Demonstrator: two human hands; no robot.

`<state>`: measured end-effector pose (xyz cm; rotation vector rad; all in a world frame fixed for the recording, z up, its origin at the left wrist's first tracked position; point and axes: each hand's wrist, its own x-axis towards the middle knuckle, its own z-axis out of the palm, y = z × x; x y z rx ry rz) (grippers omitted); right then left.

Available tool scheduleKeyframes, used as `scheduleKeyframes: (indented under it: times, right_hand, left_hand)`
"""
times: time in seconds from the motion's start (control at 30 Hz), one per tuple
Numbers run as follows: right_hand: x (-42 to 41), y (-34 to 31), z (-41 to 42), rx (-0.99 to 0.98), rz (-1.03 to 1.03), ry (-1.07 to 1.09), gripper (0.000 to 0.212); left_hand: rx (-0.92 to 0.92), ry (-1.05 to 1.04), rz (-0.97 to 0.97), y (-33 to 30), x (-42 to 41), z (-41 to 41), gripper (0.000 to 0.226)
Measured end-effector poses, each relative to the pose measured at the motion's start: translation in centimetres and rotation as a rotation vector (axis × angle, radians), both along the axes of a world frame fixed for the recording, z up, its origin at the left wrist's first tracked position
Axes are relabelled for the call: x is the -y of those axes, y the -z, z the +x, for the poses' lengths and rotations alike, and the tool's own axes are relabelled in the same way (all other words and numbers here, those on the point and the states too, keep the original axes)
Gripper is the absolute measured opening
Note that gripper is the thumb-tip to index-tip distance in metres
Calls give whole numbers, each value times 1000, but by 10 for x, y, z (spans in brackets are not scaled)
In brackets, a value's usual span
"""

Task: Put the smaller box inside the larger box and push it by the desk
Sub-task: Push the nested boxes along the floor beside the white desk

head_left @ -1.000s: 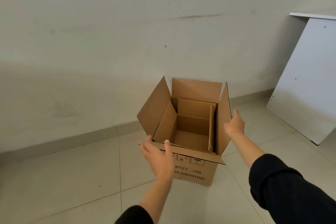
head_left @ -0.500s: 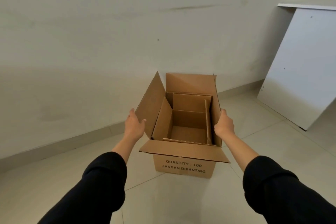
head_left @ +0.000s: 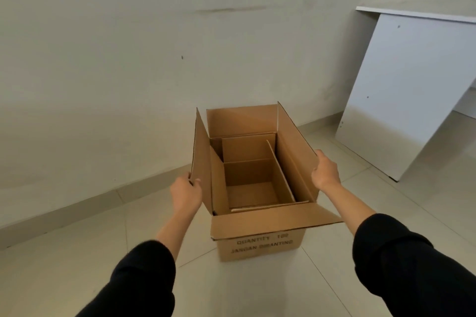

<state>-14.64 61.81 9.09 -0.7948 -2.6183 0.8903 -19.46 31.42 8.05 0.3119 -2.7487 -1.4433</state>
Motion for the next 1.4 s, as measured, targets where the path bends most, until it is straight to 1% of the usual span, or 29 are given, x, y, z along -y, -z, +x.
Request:
scheduleKeyframes:
  times: [0.07, 0.23, 0.37, 0.5, 0.6, 0.73, 0.8, 0.9, 0.97, 1.03, 1.07, 1.13, 1.17, 1.2, 1.23, 1.3, 1.33, 1.4]
  right_hand:
    - [-30, -7, 7, 16, 28, -27, 53]
    - [-93, -13, 30, 33, 52, -74, 52]
    - [-142, -6, 41, 57, 29, -81, 56]
    - [-171, 3, 40, 52, 18, -110, 56]
    - [-187, 6, 31, 24, 37, -159, 57]
    - [-208, 5, 23, 24, 77, -175, 55]
    - [-211, 2, 24, 40, 122, -182, 57]
    - [-200, 4, 33, 120, 146, -274, 72]
    - [-184, 3, 49, 145, 185, -344, 84]
    - [-161, 4, 72, 168, 277, -470, 93]
    - [-149, 6, 85, 215, 291, -569, 97]
    - [-126, 14, 105, 385, 307, -737, 103]
    - [-116, 21, 111, 458, 356, -780, 99]
    - [-110, 29, 114, 494, 412, -783, 90]
    - [-106, 35, 113, 492, 451, -757, 76]
    - [-105, 39, 107, 441, 461, -676, 54]
    - [-105, 37, 103, 428, 456, -654, 47]
    - [-107, 32, 93, 439, 487, -657, 40]
  left_hand:
    - [16, -18, 51, 8, -26, 13, 41]
    - [50, -33, 158, 34, -105, 48, 32]
    - [38, -83, 178, 35, -148, 58, 29]
    - [-10, -95, 180, 34, -179, 61, 32]
    - [10, -113, 200, 38, -191, 55, 38]
    - [22, -136, 266, 39, -204, 47, 34]
    - [18, -119, 226, 37, -212, 41, 38]
    - [1, -62, 116, 35, -215, 30, 40]
    - [4, -28, 104, 34, -209, 24, 36]
    - [31, 21, 125, 34, -198, 19, 31]
    - [49, 46, 138, 33, -193, 17, 29]
    - [79, 97, 154, 30, -185, 15, 30]
    - [88, 123, 156, 27, -183, 13, 34]
    - [104, 144, 164, 24, -182, 11, 40]
    - [127, 161, 192, 21, -181, 7, 46]
    - [208, 174, 276, 16, -180, -3, 55]
    - [251, 172, 311, 14, -181, -8, 57]
    - [300, 173, 339, 11, -186, -18, 52]
